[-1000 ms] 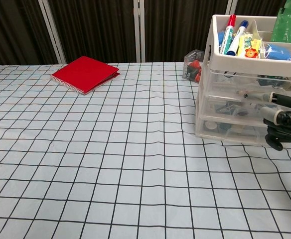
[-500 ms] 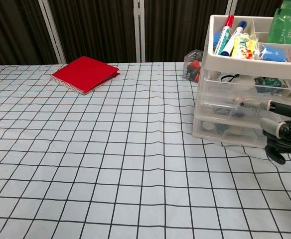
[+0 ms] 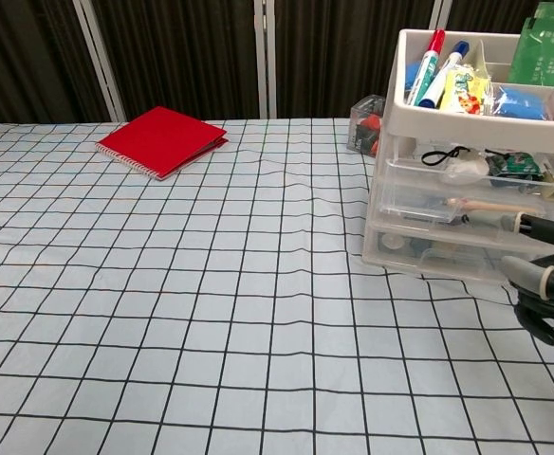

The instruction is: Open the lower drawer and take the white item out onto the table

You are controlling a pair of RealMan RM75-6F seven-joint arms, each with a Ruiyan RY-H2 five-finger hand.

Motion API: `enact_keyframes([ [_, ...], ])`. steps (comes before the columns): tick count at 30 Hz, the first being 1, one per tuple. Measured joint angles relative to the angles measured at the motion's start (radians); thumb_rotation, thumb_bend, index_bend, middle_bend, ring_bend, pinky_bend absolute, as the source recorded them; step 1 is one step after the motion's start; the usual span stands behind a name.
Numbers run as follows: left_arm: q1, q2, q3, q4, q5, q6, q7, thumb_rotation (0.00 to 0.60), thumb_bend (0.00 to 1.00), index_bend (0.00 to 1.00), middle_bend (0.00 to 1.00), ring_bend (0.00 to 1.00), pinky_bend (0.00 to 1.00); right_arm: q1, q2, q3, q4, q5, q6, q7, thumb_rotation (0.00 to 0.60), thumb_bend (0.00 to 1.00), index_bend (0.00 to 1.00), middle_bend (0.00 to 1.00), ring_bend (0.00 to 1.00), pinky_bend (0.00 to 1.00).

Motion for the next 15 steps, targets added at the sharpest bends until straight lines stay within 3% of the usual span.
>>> enact_keyframes([
  [8, 0.000, 0.000, -0.002, -0.001, -0.005, -0.001, 0.001, 0.600, 0.11, 0.00, 0.00, 0.00, 0.00, -0.026, -0.036, -0.001, 0.020, 0.006, 0.079, -0.057, 0.600, 0.37, 0.10, 0.90, 0.89, 0.73],
  [15, 0.001, 0.000, -0.001, -0.002, -0.002, 0.002, 0.001, 0.600, 0.11, 0.00, 0.00, 0.00, 0.00, -0.065, -0.065, -0.009, 0.024, -0.052, 0.201, -0.122, 0.600, 0.37, 0.11, 0.90, 0.89, 0.73],
])
